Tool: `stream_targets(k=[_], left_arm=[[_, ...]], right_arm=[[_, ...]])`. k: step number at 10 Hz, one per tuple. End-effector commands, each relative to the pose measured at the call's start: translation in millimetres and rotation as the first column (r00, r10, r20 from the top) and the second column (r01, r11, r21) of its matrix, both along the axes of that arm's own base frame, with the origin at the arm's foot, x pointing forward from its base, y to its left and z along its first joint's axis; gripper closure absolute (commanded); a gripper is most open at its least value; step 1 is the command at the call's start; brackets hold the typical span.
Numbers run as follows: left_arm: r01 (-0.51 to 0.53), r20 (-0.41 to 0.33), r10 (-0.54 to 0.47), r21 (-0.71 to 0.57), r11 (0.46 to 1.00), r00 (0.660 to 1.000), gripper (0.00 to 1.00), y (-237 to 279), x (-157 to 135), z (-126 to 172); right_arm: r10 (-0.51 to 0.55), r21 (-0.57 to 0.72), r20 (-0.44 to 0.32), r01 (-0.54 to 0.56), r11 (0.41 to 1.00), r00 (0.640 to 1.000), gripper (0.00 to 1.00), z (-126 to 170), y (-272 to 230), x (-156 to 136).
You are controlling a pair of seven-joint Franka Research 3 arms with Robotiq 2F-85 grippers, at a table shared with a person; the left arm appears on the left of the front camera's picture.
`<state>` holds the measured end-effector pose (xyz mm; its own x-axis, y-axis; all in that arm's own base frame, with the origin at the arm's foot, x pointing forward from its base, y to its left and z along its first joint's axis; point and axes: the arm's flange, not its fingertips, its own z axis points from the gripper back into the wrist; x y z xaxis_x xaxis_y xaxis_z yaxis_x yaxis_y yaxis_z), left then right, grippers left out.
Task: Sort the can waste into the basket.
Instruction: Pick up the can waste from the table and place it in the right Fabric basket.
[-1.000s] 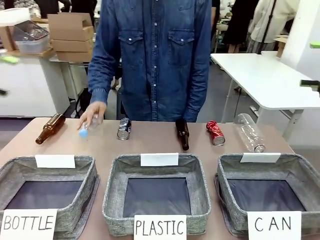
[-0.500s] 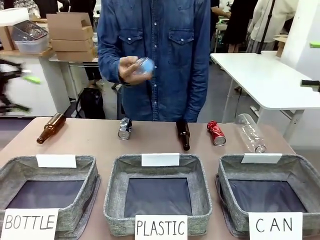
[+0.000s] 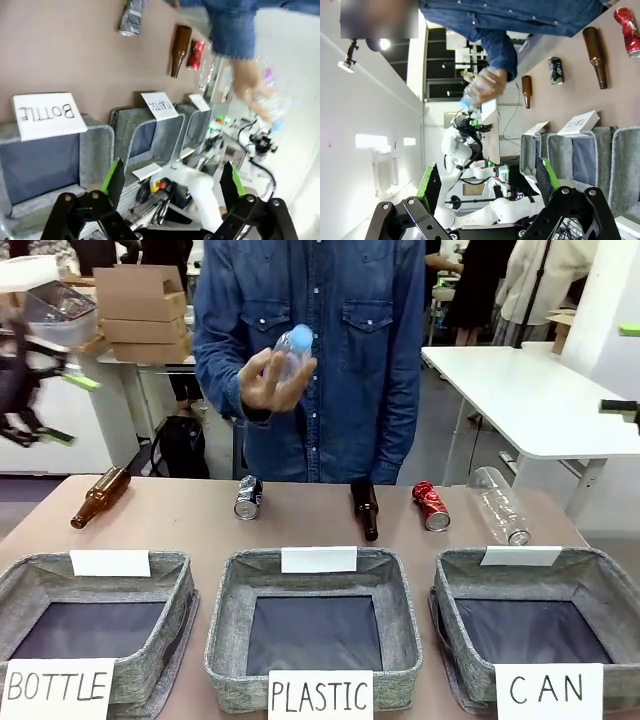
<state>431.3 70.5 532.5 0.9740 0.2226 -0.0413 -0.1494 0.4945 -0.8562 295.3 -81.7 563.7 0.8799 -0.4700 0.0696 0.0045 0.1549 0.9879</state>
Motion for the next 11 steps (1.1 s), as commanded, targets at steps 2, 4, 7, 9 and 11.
stream_targets(k=[2, 4, 7, 9, 11], left_arm=[[-0.272, 0.081, 0.274, -0.037, 0.962, 0.958, 0.00, 35.9, -109.7, 16.0], [-0.225, 0.093, 0.229, -0.052, 0.973, 0.969, 0.00, 32.0, -113.1, 7.8], [-0.043, 0.015, 0.044, -0.024, 0.999, 0.999, 0.00, 9.2, -42.8, -4.1], [0.023, -0.055, -0.023, -0.001, 1.000, 0.998, 0.00, -4.4, -7.5, -11.2], [-0.013, -0.015, 0.012, -0.013, 1.000, 1.000, 0.00, 5.0, -28.2, -3.1]], right_arm=[[0.001, 0.014, 0.007, -0.001, 1.000, 1.000, 0.00, 3.3, 0.8, 1.8], [0.001, 0.014, 0.007, -0.001, 1.000, 1.000, 0.00, 3.3, 0.8, 1.8], [0.001, 0.014, 0.007, -0.001, 1.000, 1.000, 0.00, 3.3, 0.8, 1.8], [0.001, 0.014, 0.007, -0.001, 1.000, 1.000, 0.00, 3.3, 0.8, 1.8], [0.001, 0.014, 0.007, -0.001, 1.000, 1.000, 0.00, 3.3, 0.8, 1.8]])
